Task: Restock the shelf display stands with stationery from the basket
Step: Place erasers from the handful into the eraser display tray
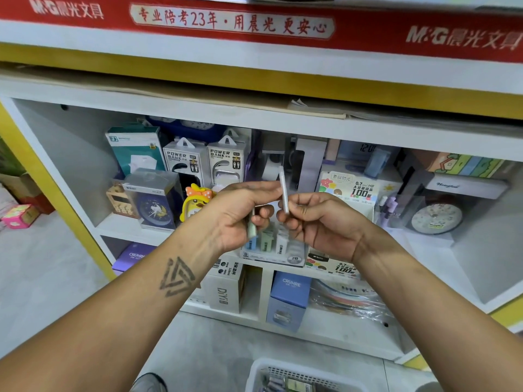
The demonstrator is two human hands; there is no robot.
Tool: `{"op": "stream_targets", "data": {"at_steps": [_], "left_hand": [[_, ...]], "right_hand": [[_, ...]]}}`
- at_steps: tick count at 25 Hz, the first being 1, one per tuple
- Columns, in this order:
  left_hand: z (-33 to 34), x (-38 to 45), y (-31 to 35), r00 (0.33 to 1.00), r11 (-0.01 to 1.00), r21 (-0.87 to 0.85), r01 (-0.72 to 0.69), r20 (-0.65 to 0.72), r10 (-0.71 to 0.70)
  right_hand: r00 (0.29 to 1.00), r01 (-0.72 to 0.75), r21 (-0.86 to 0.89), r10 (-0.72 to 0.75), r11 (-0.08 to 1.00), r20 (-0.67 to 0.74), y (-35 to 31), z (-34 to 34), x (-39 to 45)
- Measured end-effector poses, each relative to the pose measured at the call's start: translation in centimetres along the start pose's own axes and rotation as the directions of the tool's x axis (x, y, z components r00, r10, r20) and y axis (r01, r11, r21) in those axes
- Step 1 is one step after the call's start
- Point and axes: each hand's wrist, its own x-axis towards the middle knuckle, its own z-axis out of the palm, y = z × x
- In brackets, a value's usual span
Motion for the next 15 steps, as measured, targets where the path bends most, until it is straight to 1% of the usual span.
{"op": "stream_targets", "data": {"at_steps": [2,3,5,6,7,9,12,13,15], "left_hand": [[0.1,0.0,0.0,1.000,0.999,0.043,-0.017,0.015,0.016],[0.1,0.0,0.0,0.999,0.997,0.065,-0.033,-0.009,0.033],[0.0,0.2,-0.1,0.992,0.991,0.124,-0.059,-0.107,0.072],[-0.1,0.4,-0.3,0.985,0.986,0.157,-0.060,-0.150,0.084],[-0.2,0.5,-0.4,0.980,0.981,0.186,-0.055,-0.178,0.088],[-0.3,0.7,-0.7,0.978,0.972,0.234,-0.037,-0.191,0.083],[-0.1,0.8,-0.9,0.981,0.960,0.280,-0.019,-0.178,0.071],[0.0,0.8,-0.9,0.982,0.959,0.284,-0.013,-0.178,0.067],[-0.1,0.9,-0.7,0.977,0.968,0.250,0.016,-0.212,0.039]], "right_hand": [[1.000,0.012,-0.047,-0.011,0.999,0.012,-0.1,-0.2,-0.2],[0.999,0.040,-0.114,-0.043,0.993,-0.020,-0.2,-0.4,-0.2],[0.971,0.132,-0.326,-0.188,0.936,-0.147,-0.6,-0.7,-0.1],[0.942,0.178,-0.407,-0.275,0.896,-0.192,-0.9,-0.9,0.0],[0.916,0.221,-0.448,-0.343,0.866,-0.210,-1.1,-1.0,0.1],[0.891,0.290,-0.498,-0.420,0.818,-0.171,-1.2,-0.8,0.3],[0.877,0.319,-0.642,-0.474,0.697,-0.079,-0.6,0.0,0.6],[0.867,0.323,-0.666,-0.492,0.672,-0.076,-0.5,0.1,0.8],[0.833,0.329,-0.680,-0.541,0.655,-0.117,-0.5,0.0,1.3]]}}
